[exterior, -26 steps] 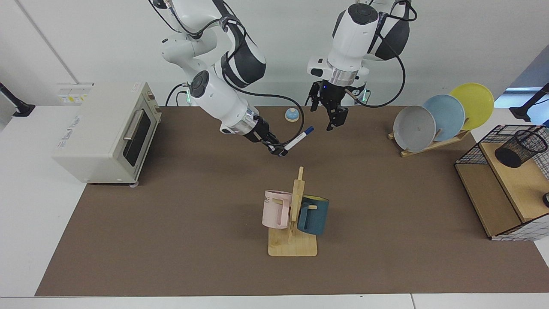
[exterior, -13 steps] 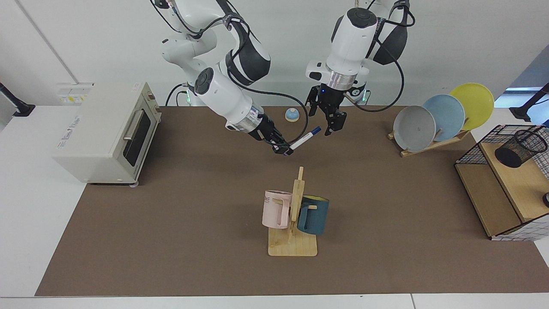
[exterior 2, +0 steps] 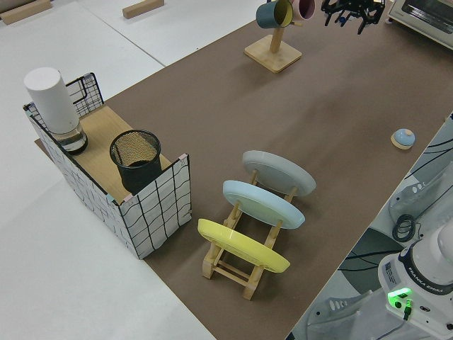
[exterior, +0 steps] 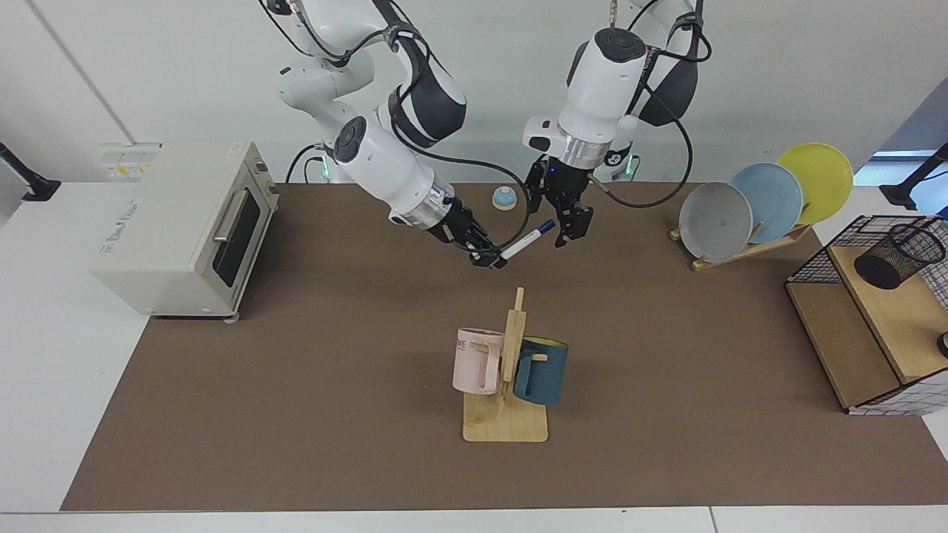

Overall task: Put markers into pen holder
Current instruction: 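Grasp the marker's free end with the left gripper, then open the right gripper to release the marker to the left gripper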

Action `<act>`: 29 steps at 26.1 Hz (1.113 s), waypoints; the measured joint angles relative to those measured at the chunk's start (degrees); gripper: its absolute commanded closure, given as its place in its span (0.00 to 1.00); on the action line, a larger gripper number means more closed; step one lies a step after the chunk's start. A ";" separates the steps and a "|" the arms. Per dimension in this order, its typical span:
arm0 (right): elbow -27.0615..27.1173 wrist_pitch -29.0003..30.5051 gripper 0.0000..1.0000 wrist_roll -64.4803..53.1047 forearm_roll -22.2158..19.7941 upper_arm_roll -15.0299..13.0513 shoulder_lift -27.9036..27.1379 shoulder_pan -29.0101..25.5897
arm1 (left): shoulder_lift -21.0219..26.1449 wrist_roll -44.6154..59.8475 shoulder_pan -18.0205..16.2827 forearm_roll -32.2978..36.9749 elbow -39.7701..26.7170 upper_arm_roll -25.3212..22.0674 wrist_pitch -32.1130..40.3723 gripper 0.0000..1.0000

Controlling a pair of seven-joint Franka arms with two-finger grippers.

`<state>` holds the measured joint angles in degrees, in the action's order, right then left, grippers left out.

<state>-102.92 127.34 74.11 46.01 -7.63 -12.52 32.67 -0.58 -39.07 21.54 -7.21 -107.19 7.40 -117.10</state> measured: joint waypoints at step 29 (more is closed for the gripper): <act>0.04 0.01 0.00 0.00 -0.05 0.01 -0.01 0.05 | 1.45 -5.39 0.01 0.70 2.02 1.05 -1.16 1.00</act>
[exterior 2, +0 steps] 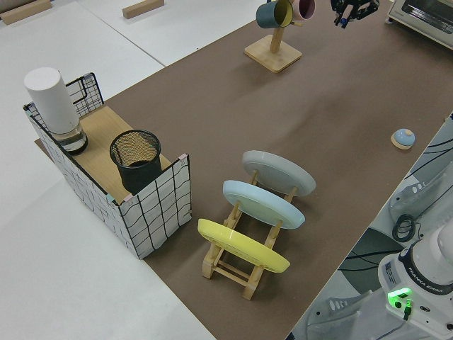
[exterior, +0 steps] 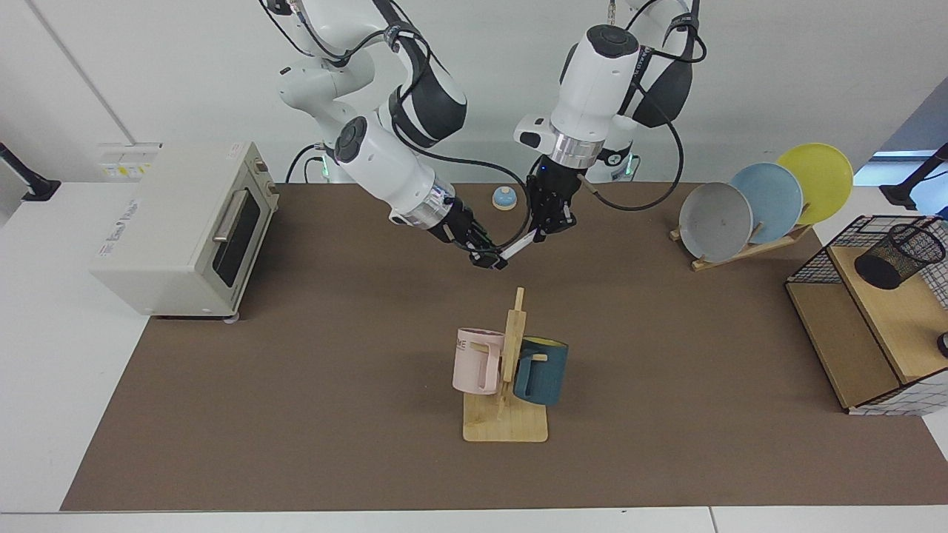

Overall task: Put markers into pen holder
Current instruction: 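Open the right gripper to release the marker to the left gripper, then carry the marker away with the left gripper while the right gripper withdraws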

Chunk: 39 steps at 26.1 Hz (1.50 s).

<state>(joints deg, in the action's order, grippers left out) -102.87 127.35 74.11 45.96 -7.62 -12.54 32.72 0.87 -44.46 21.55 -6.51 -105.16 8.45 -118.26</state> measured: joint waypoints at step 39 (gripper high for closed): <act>0.48 -12.87 0.00 -49.91 -43.55 -1.81 10.47 -13.54 | -0.78 -13.71 -24.78 20.02 5.83 -2.19 21.53 1.00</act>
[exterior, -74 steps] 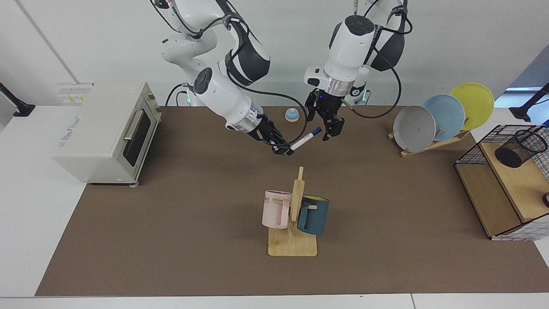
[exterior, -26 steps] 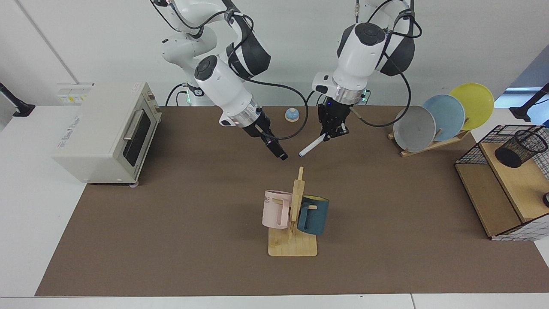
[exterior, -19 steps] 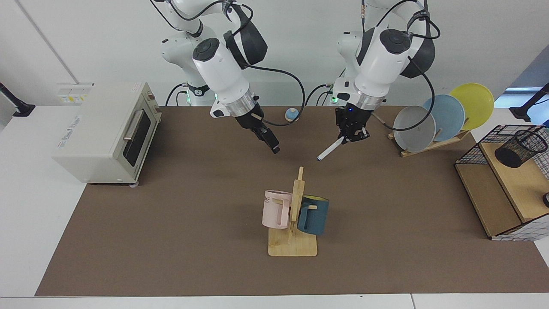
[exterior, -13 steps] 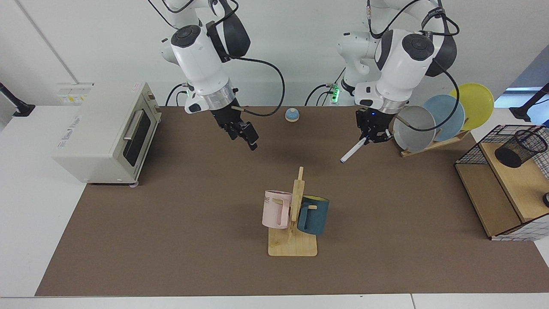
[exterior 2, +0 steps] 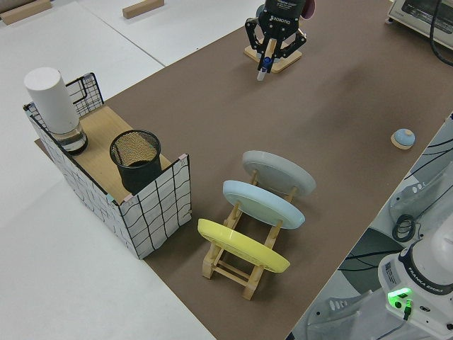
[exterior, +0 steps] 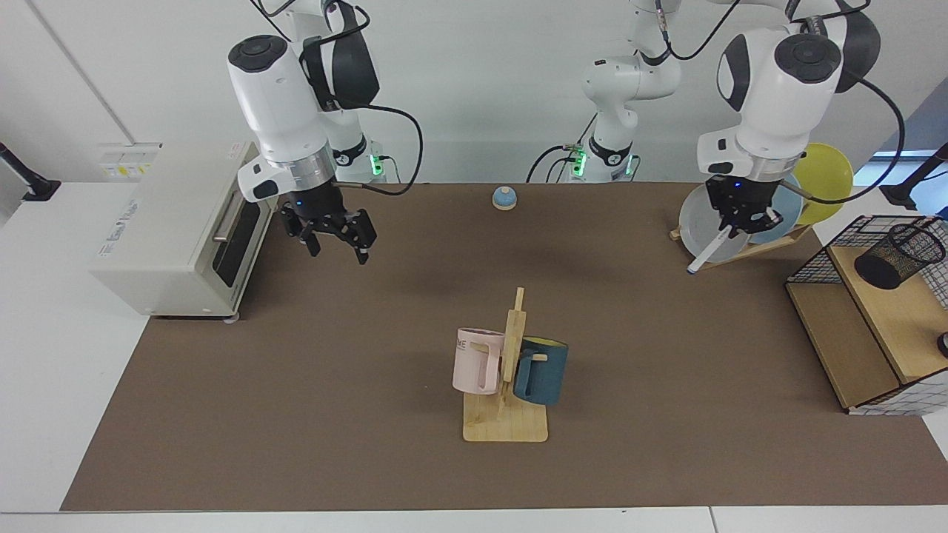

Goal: Put markers into pen holder

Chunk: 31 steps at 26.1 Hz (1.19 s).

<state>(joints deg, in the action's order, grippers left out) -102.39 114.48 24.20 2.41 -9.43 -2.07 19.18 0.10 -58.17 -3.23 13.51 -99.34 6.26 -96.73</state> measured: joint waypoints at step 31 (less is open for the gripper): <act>4.97 -19.63 0.00 -28.59 -3.20 -0.45 4.08 -7.76 | 1.72 -38.35 -16.13 26.20 9.38 -0.23 -5.42 1.00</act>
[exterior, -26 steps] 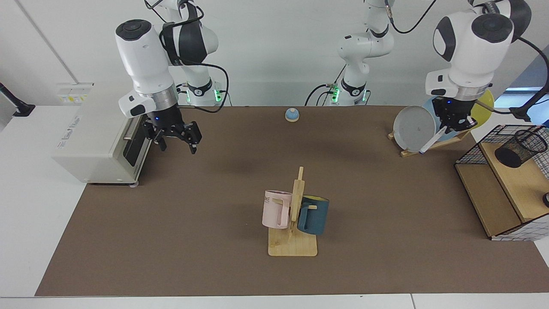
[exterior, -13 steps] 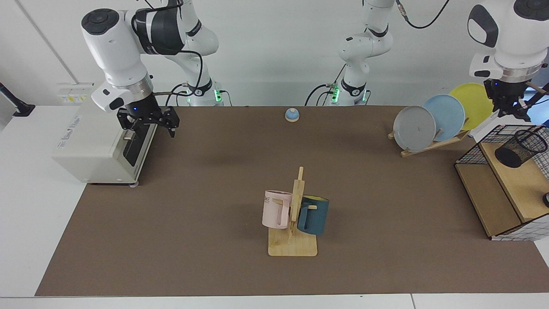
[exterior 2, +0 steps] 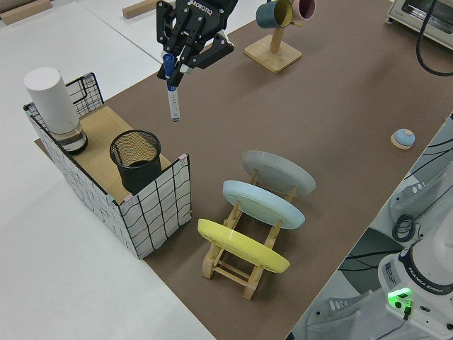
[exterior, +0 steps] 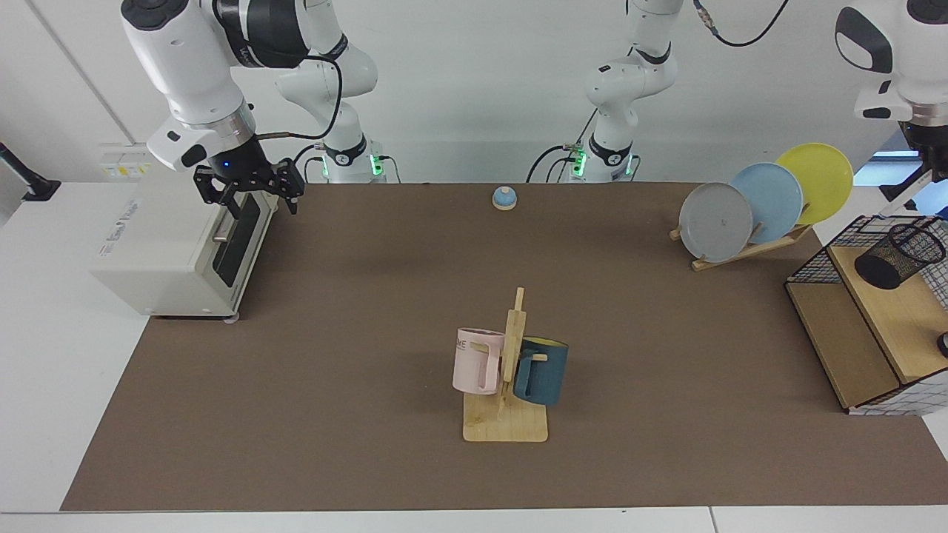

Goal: Put markers into pen holder

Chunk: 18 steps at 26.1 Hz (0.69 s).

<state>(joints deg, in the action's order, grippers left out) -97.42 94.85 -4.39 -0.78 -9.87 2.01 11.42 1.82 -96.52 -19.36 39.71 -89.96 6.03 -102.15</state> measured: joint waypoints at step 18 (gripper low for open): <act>-0.07 -0.94 0.00 0.00 0.00 0.22 0.18 0.15 | 5.25 -8.48 -0.67 7.90 2.75 -0.51 -11.17 1.00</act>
<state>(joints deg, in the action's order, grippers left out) -97.50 93.91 -4.39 -0.78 -9.65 2.19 11.57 7.07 -105.00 -20.03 47.61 -87.20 5.53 -113.33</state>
